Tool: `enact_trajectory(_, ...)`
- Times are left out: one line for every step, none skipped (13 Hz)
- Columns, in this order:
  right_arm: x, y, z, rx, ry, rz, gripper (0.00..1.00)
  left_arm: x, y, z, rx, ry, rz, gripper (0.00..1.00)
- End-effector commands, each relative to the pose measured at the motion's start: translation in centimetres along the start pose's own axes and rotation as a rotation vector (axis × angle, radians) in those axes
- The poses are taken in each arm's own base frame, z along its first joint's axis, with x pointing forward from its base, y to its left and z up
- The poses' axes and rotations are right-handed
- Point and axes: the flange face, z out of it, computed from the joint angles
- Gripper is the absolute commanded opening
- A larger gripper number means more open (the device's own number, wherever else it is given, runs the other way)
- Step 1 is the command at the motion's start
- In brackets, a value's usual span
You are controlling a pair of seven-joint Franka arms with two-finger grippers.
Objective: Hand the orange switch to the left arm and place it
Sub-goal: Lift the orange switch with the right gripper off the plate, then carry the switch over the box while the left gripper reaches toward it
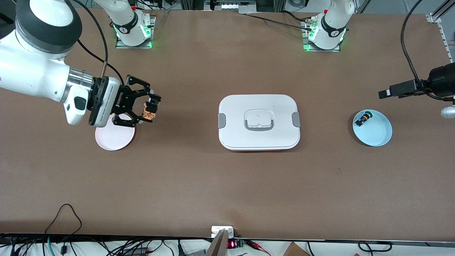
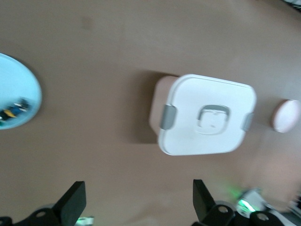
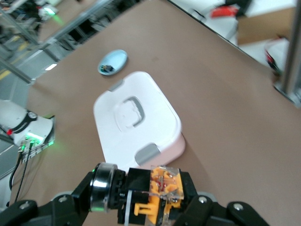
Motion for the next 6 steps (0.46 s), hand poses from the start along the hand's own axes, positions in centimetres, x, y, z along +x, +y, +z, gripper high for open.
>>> enact_trajectory(0.8,-0.7,2.1,0.085,0.106,-0.136,0.20,1.7,-0.9,1.9,-0.190,-0.094,-0.002,1.00)
enact_trajectory(1.0,-0.7,2.3,0.101,0.153,-0.180,0.20,1.9,-0.7,3.1,-0.277,-0.144,-0.003,1.00)
enact_trajectory(1.3,-0.9,2.4,0.119,0.200,-0.229,0.19,2.3,-0.6,4.3,-0.363,-0.181,-0.011,1.00)
enact_trajectory(1.5,-1.2,2.6,0.139,0.232,-0.272,0.19,2.8,-0.5,4.9,-0.431,-0.204,-0.015,1.00)
enact_trajectory(1.8,-1.8,2.9,0.160,0.252,-0.331,0.19,3.3,-0.2,6.0,-0.489,-0.244,-0.013,1.00)
enact_trajectory(2.1,-2.0,3.1,0.163,0.285,-0.394,0.18,3.6,0.2,6.8,-0.555,-0.278,-0.012,1.00)
